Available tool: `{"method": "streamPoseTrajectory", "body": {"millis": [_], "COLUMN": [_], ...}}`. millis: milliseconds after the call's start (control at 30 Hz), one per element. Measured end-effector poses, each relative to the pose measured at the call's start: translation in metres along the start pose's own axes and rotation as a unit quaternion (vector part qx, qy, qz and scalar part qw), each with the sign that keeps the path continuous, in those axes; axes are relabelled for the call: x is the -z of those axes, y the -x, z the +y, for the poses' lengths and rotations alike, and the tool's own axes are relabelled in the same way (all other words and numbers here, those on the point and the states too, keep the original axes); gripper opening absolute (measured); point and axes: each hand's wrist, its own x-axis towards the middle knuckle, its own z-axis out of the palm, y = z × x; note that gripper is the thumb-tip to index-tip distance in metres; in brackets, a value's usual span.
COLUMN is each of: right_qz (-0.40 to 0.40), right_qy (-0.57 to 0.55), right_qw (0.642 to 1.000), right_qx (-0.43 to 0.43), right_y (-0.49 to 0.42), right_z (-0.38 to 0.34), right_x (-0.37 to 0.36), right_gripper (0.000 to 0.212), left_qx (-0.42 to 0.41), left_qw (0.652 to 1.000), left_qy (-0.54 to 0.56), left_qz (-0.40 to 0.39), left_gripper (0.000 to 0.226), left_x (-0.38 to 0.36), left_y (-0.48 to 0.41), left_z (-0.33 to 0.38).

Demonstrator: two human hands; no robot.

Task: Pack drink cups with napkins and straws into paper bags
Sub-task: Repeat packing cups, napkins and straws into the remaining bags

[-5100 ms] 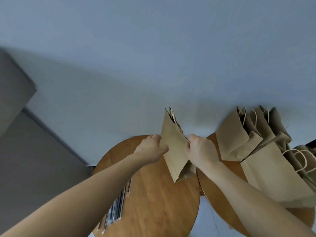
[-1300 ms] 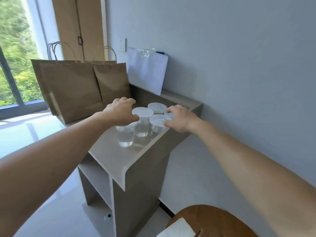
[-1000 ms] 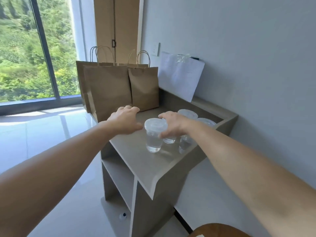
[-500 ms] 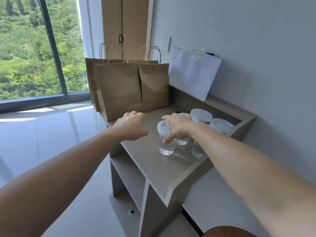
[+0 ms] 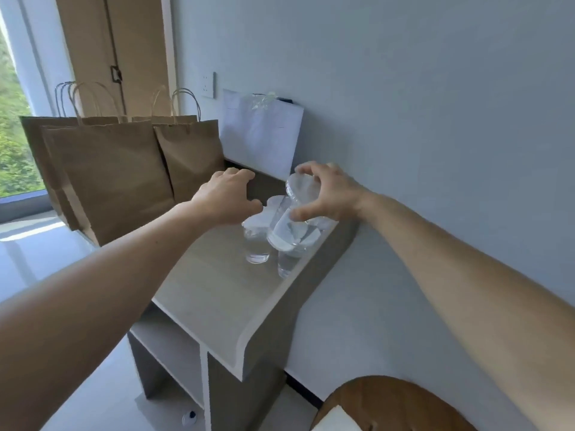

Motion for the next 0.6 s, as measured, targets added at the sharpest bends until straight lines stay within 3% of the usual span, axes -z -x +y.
{"method": "streamPoseTrajectory", "body": {"millis": [133, 267, 467, 600], "right_qz": [0.062, 0.062, 0.045, 0.028], "right_qy": [0.012, 0.057, 0.091, 0.087], "right_qw": [0.996, 0.983, 0.949, 0.930], "right_qx": [-0.060, -0.165, -0.300, -0.355], "right_y": [0.045, 0.105, 0.207, 0.275], "right_z": [0.038, 0.086, 0.165, 0.215], "right_x": [0.058, 0.087, 0.075, 0.045], "right_gripper": [0.092, 0.094, 0.106, 0.101], "left_qx": [-0.082, -0.154, -0.236, -0.276], "left_qw": [0.997, 0.987, 0.962, 0.936], "left_qy": [0.008, 0.021, 0.030, 0.033], "left_qz": [-0.010, -0.042, -0.134, -0.217], "left_gripper": [0.068, 0.067, 0.072, 0.072], "left_x": [-0.014, -0.050, -0.134, -0.205], "left_y": [-0.019, -0.023, 0.006, 0.049], "left_z": [0.059, 0.124, 0.214, 0.257]}}
